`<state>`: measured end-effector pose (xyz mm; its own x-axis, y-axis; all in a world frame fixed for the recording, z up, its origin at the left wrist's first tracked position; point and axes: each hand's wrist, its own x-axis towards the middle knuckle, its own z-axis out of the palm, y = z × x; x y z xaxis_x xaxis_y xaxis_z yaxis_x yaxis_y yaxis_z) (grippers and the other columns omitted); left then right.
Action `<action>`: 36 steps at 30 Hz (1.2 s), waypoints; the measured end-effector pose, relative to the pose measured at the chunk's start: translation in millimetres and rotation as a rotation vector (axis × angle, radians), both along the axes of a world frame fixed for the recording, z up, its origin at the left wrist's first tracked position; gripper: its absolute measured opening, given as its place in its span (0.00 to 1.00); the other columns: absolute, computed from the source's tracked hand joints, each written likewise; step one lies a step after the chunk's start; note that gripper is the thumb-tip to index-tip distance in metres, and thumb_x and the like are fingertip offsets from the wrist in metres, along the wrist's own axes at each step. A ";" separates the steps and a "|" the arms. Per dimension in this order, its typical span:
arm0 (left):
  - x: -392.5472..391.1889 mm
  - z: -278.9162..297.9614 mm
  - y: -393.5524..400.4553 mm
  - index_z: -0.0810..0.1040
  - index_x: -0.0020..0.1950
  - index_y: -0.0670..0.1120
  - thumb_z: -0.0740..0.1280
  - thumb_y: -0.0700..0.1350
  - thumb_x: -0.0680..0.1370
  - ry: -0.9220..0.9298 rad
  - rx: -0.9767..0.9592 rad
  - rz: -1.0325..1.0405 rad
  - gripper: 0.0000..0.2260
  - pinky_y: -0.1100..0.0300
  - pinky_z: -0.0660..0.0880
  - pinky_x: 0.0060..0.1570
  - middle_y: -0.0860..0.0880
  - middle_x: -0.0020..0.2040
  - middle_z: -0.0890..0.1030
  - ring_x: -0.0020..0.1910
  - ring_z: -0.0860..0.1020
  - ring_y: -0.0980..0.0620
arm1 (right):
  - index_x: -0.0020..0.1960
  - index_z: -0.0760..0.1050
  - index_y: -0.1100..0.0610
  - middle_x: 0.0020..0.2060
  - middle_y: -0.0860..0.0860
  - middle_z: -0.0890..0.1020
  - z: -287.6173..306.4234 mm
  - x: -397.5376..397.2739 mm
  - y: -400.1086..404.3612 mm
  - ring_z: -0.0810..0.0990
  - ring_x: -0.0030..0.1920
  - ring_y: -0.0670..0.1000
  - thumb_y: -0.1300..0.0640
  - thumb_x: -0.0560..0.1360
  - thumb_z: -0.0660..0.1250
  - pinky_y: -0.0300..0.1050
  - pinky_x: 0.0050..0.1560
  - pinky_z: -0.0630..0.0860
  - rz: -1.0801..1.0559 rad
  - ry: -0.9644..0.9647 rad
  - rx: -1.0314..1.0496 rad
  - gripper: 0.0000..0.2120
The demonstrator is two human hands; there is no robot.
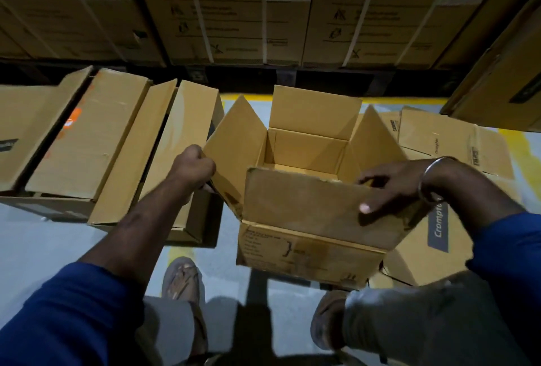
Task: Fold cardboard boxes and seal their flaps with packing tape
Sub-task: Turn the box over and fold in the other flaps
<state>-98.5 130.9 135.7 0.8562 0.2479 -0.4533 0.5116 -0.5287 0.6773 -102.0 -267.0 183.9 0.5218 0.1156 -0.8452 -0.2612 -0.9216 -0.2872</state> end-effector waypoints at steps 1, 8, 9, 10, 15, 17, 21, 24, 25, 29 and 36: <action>0.5 -0.5 0.5 0.70 0.60 0.44 0.63 0.37 0.79 0.000 -0.001 0.009 0.10 0.41 0.85 0.44 0.39 0.57 0.76 0.51 0.82 0.37 | 0.64 0.78 0.41 0.62 0.48 0.79 -4.0 2.5 -12.4 0.78 0.62 0.57 0.35 0.57 0.84 0.58 0.60 0.79 -0.034 -0.025 -0.008 0.38; -7.0 -17.9 -0.4 0.72 0.61 0.44 0.62 0.36 0.78 0.001 -0.011 0.104 0.12 0.45 0.85 0.43 0.40 0.57 0.77 0.53 0.81 0.38 | 0.58 0.83 0.45 0.54 0.46 0.84 -38.5 13.2 -9.2 0.81 0.56 0.53 0.41 0.73 0.76 0.58 0.64 0.76 0.007 -0.175 0.001 0.17; -8.8 -22.0 -0.1 0.72 0.61 0.44 0.63 0.36 0.78 0.000 -0.020 0.131 0.12 0.44 0.85 0.44 0.39 0.58 0.77 0.54 0.80 0.37 | 0.58 0.82 0.47 0.52 0.47 0.84 -45.8 14.7 -3.6 0.81 0.55 0.52 0.43 0.74 0.76 0.56 0.62 0.77 0.039 -0.198 -0.011 0.16; -10.2 -25.5 -0.1 0.72 0.61 0.44 0.63 0.36 0.78 -0.001 -0.027 0.156 0.12 0.43 0.85 0.45 0.39 0.58 0.76 0.55 0.79 0.37 | 0.56 0.83 0.49 0.50 0.47 0.84 -55.6 17.0 0.2 0.81 0.53 0.52 0.44 0.75 0.75 0.54 0.59 0.78 0.072 -0.241 -0.030 0.13; -19.4 -44.0 0.6 0.71 0.62 0.43 0.63 0.36 0.79 -0.008 -0.012 0.213 0.12 0.40 0.85 0.45 0.38 0.59 0.76 0.54 0.79 0.37 | 0.41 0.75 0.49 0.42 0.49 0.79 -92.0 28.8 18.6 0.78 0.48 0.55 0.50 0.78 0.72 0.48 0.42 0.71 0.077 -0.567 -0.189 0.09; -24.7 -51.8 2.2 0.69 0.60 0.43 0.63 0.36 0.80 0.028 0.021 0.206 0.10 0.38 0.85 0.43 0.38 0.57 0.75 0.51 0.80 0.37 | 0.45 0.74 0.48 0.46 0.50 0.80 -104.5 33.5 28.5 0.77 0.50 0.54 0.49 0.79 0.70 0.49 0.46 0.72 0.044 -0.601 -0.222 0.07; -30.0 -65.4 9.3 0.67 0.58 0.40 0.63 0.38 0.80 0.114 0.156 0.057 0.08 0.42 0.83 0.40 0.36 0.52 0.76 0.50 0.80 0.34 | 0.52 0.76 0.47 0.48 0.49 0.79 -130.7 40.5 51.7 0.76 0.52 0.52 0.50 0.81 0.68 0.51 0.52 0.72 0.063 -0.595 -0.260 0.02; -24.7 -67.3 23.7 0.69 0.57 0.39 0.65 0.39 0.79 0.151 0.333 -0.116 0.09 0.52 0.74 0.41 0.39 0.49 0.76 0.49 0.78 0.37 | 0.51 0.79 0.51 0.47 0.49 0.81 -163.0 37.2 65.8 0.78 0.49 0.52 0.50 0.79 0.70 0.51 0.53 0.77 0.048 -0.490 -0.223 0.05; -22.5 -66.5 29.2 0.70 0.58 0.38 0.66 0.38 0.78 0.177 0.390 -0.190 0.10 0.53 0.73 0.41 0.39 0.48 0.77 0.48 0.78 0.38 | 0.49 0.79 0.51 0.45 0.49 0.82 -175.2 33.6 69.4 0.79 0.47 0.51 0.51 0.79 0.71 0.51 0.52 0.78 0.041 -0.468 -0.205 0.04; -18.9 -55.8 40.5 0.71 0.69 0.42 0.72 0.42 0.76 0.186 0.724 -0.589 0.22 0.53 0.74 0.41 0.41 0.53 0.81 0.49 0.81 0.41 | 0.49 0.77 0.50 0.44 0.49 0.80 -214.6 22.3 78.7 0.79 0.45 0.51 0.54 0.81 0.66 0.50 0.51 0.80 0.096 -0.500 -0.223 0.03; -17.3 -36.2 -6.2 0.44 0.82 0.65 0.73 0.54 0.78 0.069 0.811 -0.880 0.45 0.47 0.81 0.55 0.42 0.81 0.57 0.72 0.71 0.41 | 0.57 0.74 0.52 0.51 0.52 0.79 -240.3 26.5 89.1 0.77 0.49 0.54 0.62 0.79 0.63 0.52 0.55 0.78 0.202 -0.503 -0.272 0.09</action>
<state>-115.8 124.6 99.5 0.8554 -0.1760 -0.4872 -0.2176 -0.9756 -0.0295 -75.6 -177.8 -56.4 0.8554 0.0683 -0.5135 0.0333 -0.9965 -0.0771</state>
